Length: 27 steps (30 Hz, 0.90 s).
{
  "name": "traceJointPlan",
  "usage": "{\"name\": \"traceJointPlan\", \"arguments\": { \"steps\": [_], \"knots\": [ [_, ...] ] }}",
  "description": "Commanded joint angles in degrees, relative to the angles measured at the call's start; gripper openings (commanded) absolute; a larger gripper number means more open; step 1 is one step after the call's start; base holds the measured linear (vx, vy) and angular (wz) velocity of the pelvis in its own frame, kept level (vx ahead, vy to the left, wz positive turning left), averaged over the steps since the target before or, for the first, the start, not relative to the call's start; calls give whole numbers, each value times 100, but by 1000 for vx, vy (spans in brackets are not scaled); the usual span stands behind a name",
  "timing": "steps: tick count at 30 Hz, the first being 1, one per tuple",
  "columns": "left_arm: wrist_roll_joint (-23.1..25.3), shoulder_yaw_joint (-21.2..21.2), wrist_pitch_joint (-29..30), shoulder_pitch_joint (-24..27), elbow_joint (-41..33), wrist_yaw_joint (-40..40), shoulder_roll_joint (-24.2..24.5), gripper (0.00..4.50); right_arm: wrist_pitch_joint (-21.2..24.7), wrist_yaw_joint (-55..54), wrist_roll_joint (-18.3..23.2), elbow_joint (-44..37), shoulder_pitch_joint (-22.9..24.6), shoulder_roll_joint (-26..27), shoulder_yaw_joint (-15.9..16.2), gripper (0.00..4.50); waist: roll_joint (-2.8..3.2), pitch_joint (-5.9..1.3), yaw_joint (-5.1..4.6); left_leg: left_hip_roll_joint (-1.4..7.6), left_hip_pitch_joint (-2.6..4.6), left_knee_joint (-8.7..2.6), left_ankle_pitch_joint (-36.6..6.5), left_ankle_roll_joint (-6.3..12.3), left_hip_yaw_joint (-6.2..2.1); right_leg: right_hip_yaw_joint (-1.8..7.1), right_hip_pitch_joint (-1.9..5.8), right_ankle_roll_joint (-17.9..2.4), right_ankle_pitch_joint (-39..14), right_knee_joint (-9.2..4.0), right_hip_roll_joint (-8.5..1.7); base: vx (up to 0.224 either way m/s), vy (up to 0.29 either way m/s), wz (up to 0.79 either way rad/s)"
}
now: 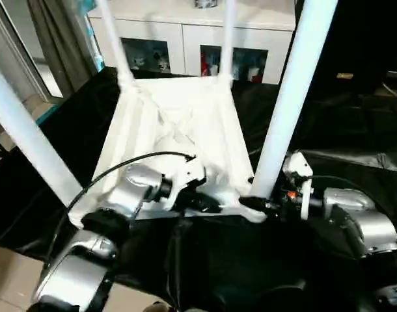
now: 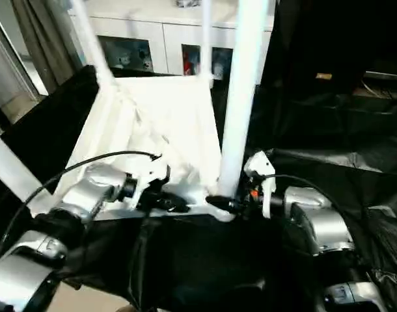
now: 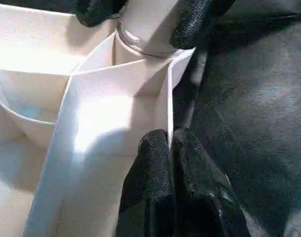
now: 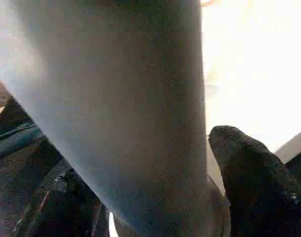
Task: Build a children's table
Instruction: Rotate leg to tighten
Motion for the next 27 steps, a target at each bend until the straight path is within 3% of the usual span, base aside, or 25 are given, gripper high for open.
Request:
{"name": "traceJointPlan", "arguments": {
  "steps": [1,6,9,11,13,14,15,17,21,24,25,27],
  "knots": [
    [-187,-61,6,1,-217,-369,2,0,96,22,41,-103,43,-122,-17,302,-112,-375,-16,252,132,-386,-1040,485,-86,219,274,-1503,-717,-330,-198,0,0,0],
    [-207,-62,45,16,-303,-336,6,0,103,-11,21,-180,131,-85,57,268,-125,-375,-1,249,125,-379,-969,505,-86,219,274,-1488,-714,-324,-202,0,0,0],
    [-103,36,-70,-63,-131,218,-148,0,-32,-537,-184,20,130,117,2,258,-128,-369,-2,249,125,-384,-1019,463,-87,222,270,-1444,-835,-341,-210,0,0,0],
    [-7,155,-175,-190,138,818,-312,0,-315,-1517,-467,493,5,436,-172,246,-127,-347,-56,235,130,-407,-1227,300,-95,226,231,-1362,-1159,-386,-217,0,0,0],
    [109,199,-165,-302,355,1357,-461,0,-354,-2575,-632,952,-108,843,-341,241,-129,-339,-115,209,142,-439,-1479,111,-117,212,254,-1243,-1590,-424,-219,0,0,0],
    [110,199,-165,-302,356,1359,-461,0,-354,-2578,-632,953,-108,845,-341,236,-138,-332,-139,209,147,-447,-1509,69,-122,215,239,-1214,-1660,-432,-210,0,0,0],
    [142,203,-141,-322,391,1498,-499,0,-363,-2777,-679,1018,-105,935,-339,231,-139,-312,-193,198,112,-477,-1629,-1,-148,204,269,-1112,-1852,-446,-208,0,0,0],
    [186,253,-82,-399,507,1878,-623,0,-345,-3346,-751,1188,-130,1193,-401,223,-134,-294,-275,199,159,-492,-1929,-51,-145,214,223,-1001,-2098,-510,-201,0,0,0],
    [175,473,23,-658,847,2949,-1064,0,-339,-4555,-868,1574,-290,1807,-539,209,-131,-292,-354,188,184,-497,-2160,-130,-158,209,191,-983,-2277,-541,-197,0,0,0],
    [166,493,-55,-757,1017,3149,-1265,0,-510,-4680,-955,1743,-394,2070,-482,209,-150,-289,-389,175,190,-502,-2308,-125,-167,200,184,-901,-2461,-580,-194,0,0,0],
    [191,458,-100,-764,1029,3137,-1323,0,-593,-4525,-891,1724,-422,2145,-450,261,-147,-284,-398,174,167,-507,-2352,-95,-171,197,193,-862,-2498,-596,-200,0,0,0],
    [218,424,-137,-765,1033,3118,-1361,0,-652,-4347,-811,1681,-440,2194,-427,273,-153,-292,-396,183,183,-510,-2413,-31,-167,205,184,-865,-2412,-600,-194,0,0,0]
  ]
}}
